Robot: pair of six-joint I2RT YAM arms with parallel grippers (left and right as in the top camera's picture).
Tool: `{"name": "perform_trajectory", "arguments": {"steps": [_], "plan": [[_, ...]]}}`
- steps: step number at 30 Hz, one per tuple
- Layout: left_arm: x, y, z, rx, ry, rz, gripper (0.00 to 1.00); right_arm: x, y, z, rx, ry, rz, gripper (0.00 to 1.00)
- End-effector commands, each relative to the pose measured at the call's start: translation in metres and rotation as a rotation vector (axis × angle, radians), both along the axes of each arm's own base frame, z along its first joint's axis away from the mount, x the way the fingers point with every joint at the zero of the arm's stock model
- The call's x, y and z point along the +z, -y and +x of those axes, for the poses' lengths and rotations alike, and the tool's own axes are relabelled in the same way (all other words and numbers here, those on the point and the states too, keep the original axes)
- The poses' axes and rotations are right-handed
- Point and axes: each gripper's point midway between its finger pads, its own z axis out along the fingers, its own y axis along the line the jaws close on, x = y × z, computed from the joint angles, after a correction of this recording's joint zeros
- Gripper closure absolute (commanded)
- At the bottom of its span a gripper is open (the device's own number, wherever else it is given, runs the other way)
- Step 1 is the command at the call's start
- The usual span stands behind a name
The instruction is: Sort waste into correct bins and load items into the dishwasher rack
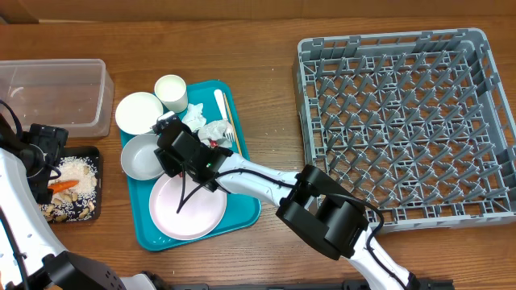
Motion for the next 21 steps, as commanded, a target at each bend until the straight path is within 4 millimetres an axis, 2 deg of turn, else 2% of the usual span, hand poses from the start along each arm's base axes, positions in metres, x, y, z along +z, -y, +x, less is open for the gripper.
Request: {"name": "perform_trajectory", "arguments": {"steps": [1,7,15,18,21], "plan": [[-0.001,-0.002,0.000,-0.015,-0.012,0.014,0.00,0.057,-0.006,0.008,-0.007,0.056,0.078,0.43],[-0.001,-0.002,0.000,-0.016,-0.012,0.014,0.00,0.099,0.005,0.009,-0.020,0.074,0.105,0.34],[-0.001,-0.002,0.000,-0.015,-0.012,0.014,0.00,0.139,0.035,0.023,-0.059,0.076,0.119,0.24],[-0.001,-0.002,0.000,-0.015,-0.012,0.014,0.00,0.156,0.051,0.026,-0.075,0.074,0.121,0.16],[-0.001,-0.002,0.000,-0.015,-0.012,0.014,0.00,0.179,0.073,0.031,-0.105,0.076,0.120,0.05]]}}
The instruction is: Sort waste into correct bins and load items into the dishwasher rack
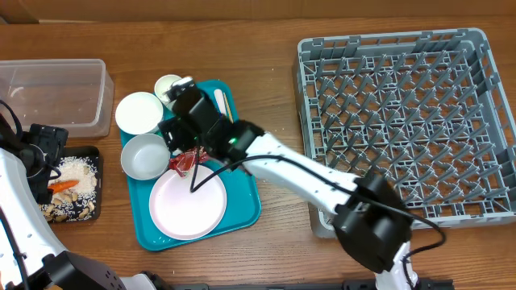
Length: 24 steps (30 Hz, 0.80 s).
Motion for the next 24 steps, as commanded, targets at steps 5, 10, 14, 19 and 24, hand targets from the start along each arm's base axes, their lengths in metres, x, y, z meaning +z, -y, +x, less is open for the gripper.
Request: {"name": "perform_trajectory", "arguments": {"steps": [5,10,14,19,24], "plan": [[-0.001,-0.002,-0.001,-0.015,-0.012,0.014,0.00,0.092,0.064,0.017,-0.129,0.023,0.092,0.00],[-0.001,-0.002,0.000,-0.015,-0.012,0.014,0.00,0.088,0.115,0.007,-0.160,-0.111,0.027,0.00],[-0.001,-0.002,0.000,-0.015,-0.012,0.014,0.00,0.052,0.135,-0.035,-0.105,-0.343,-0.075,0.06],[-0.001,-0.002,0.000,-0.016,-0.012,0.014,0.00,0.010,0.134,-0.080,-0.032,-0.520,-0.157,0.17],[-0.001,-0.002,-0.001,-0.015,-0.012,0.014,0.00,-0.020,0.112,-0.108,0.050,-0.531,-0.173,0.22]]}}
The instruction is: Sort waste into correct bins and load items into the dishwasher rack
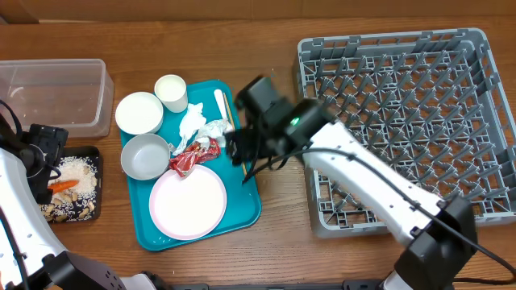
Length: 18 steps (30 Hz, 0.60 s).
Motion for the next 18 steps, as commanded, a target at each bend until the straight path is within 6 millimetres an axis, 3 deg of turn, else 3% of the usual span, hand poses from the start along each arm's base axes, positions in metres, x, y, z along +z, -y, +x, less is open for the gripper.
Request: {"name": "perform_trajectory", "arguments": {"steps": [1,8,18], "plan": [[-0.001,-0.002,0.000,-0.016,-0.010,0.011,0.00,-0.018,-0.018,-0.023,0.060,-0.038,0.022,0.23],[-0.001,-0.002,0.000,-0.016,-0.010,0.011,0.00,-0.050,-0.041,-0.037,0.080,-0.037,0.051,0.29],[-0.001,-0.002,0.000,-0.016,-0.010,0.011,0.00,-0.095,-0.056,-0.028,0.020,-0.089,0.044,0.34]]}}
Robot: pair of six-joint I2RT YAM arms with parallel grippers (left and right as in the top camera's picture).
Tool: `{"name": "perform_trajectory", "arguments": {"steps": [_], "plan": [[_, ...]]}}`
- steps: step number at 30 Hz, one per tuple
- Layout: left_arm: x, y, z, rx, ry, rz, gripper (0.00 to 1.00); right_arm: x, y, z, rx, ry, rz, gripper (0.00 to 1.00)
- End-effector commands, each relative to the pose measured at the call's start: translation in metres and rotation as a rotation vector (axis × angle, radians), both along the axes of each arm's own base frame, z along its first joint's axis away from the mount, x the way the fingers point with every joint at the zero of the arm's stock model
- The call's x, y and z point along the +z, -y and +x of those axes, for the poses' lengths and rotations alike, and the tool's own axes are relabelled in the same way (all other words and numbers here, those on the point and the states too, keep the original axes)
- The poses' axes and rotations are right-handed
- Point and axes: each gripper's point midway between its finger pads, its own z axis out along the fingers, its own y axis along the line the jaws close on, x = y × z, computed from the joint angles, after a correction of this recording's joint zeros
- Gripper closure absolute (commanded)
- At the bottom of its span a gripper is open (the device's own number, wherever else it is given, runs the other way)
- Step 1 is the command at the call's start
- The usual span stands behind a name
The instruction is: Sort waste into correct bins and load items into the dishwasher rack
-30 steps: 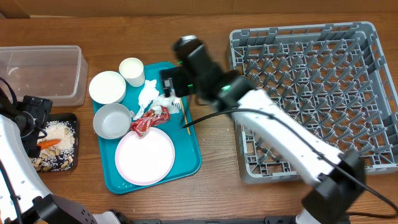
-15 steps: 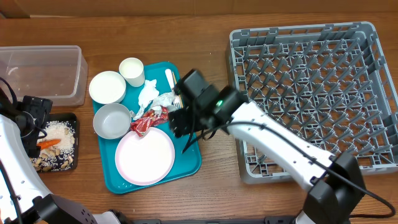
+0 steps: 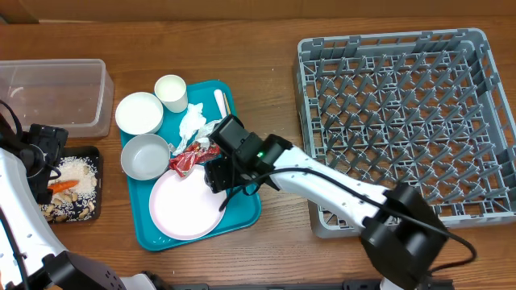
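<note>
A teal tray holds a pink plate, a grey bowl, a white bowl, a paper cup, crumpled tissue, a red wrapper and white cutlery. My right gripper hangs over the plate's upper right rim, just right of the wrapper; its fingers are too dark to read. My left gripper stays at the left over the black food-waste tray, its jaws not readable.
A clear plastic bin stands at the far left, behind the black tray with rice and an orange scrap. The grey dishwasher rack fills the right side. My right arm crosses the rack's front left corner.
My right gripper has moved from the tray's right edge, near the cutlery, back left and forward to the plate's upper right rim. The wrapper, tissue and left arm have not moved.
My right gripper first covered the tissue and wrapper area between the bowl and plate. Then it sat farther back by the cup, with the red wrapper showing at the plate's rim. Then it was off by the tray's right edge, and now it hangs over the plate's rim.
</note>
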Motion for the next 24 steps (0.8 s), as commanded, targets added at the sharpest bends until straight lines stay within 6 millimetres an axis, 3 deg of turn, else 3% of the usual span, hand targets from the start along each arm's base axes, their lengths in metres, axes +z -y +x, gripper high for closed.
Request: {"name": "perform_trajectory", "arguments": {"steps": [1,11,17,24], "plan": [[-0.001,-0.002,0.000,-0.016,-0.010,0.011,0.00,-0.020,-0.002,-0.003,-0.017,-0.040,-0.020,0.34],[-0.001,-0.002,0.000,-0.016,-0.010,0.011,0.00,-0.063,0.004,-0.008,-0.062,-0.125,-0.094,0.38],[-0.001,-0.002,0.000,-0.016,-0.010,0.011,0.00,-0.074,0.005,-0.014,-0.066,-0.170,-0.106,0.46],[-0.001,-0.002,0.000,-0.016,-0.010,0.011,0.00,-0.078,0.006,-0.016,-0.078,-0.185,-0.118,0.64]]}}
